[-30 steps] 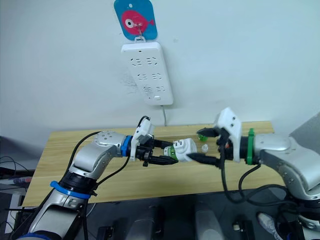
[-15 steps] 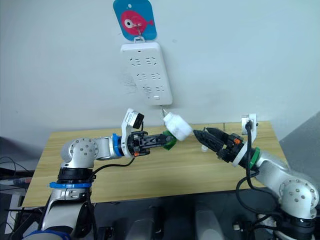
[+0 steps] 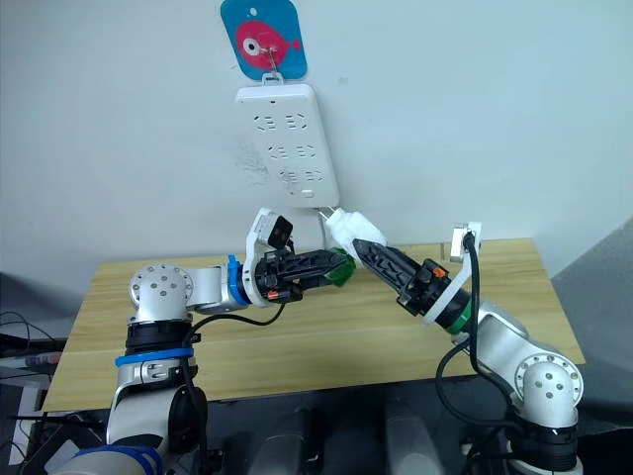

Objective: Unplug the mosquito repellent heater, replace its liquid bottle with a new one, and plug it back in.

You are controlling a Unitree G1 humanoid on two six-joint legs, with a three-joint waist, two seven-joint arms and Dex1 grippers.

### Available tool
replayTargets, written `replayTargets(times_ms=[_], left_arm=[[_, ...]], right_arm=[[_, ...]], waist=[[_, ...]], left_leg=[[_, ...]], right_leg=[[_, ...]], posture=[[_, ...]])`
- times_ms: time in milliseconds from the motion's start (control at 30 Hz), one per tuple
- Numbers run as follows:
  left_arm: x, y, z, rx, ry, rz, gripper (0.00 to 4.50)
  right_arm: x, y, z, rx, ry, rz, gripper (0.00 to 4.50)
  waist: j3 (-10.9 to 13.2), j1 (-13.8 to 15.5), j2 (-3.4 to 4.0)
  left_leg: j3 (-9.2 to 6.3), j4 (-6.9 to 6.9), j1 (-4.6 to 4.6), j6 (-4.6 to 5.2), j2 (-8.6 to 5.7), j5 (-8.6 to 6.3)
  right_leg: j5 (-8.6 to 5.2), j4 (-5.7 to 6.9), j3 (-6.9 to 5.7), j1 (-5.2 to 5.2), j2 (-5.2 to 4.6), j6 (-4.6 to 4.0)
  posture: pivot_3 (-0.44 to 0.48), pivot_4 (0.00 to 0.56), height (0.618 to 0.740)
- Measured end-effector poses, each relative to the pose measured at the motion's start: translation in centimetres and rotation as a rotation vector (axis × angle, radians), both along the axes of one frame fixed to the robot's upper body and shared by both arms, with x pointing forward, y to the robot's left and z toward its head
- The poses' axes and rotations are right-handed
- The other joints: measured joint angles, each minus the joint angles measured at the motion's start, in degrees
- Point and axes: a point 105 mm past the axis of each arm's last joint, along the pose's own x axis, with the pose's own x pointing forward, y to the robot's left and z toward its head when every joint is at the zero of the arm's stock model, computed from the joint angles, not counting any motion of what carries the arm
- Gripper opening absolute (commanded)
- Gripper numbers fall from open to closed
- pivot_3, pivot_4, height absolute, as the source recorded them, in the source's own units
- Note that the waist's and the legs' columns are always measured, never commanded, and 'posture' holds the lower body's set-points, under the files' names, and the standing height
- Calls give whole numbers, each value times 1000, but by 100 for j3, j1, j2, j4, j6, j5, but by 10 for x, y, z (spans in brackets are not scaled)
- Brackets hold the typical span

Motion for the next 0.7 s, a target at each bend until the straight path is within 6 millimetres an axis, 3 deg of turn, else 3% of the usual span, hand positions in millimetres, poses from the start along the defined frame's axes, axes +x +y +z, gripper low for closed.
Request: replayTargets(times_ms=[133,233,333,533,700], left_arm=[[-2,0,5,-24,2,-12,2318],[-3,-1,8,-35,-2,-23,2318],[-5,0,12,-54,-6,-36,2318],[-6,0,13,-59,-8,-41,2318],[-4,5,13,-32,-30,-18,3930]], right_arm=[[1,6,5,24,-12,23,4500],[0,10,6,31,-12,37,3916],[-1,9,9,62,-14,51,3027],[-2,9,10,68,-15,65,3018],[-3,7,5,43,1,65,3017]], waist=[[-1,-3,0],[-2,-5,-1],[-2,-9,-1],[-9,-11,0],[-12,-11,-1]], left_leg=[[1,0,0,0,0,0],[1,0,0,-1,0,0],[1,0,-2,-1,0,0],[2,0,-1,-1,0,0],[2,-1,-1,-1,0,1]], right_leg=[[0,-1,1,0,0,0],[0,-1,1,0,0,0],[0,-1,1,-2,0,0],[0,-1,2,-1,0,0],[0,-1,2,-2,0,0]], posture=[[-220,208,740],[-220,207,740],[-220,206,740],[-220,205,740],[-213,200,740]])
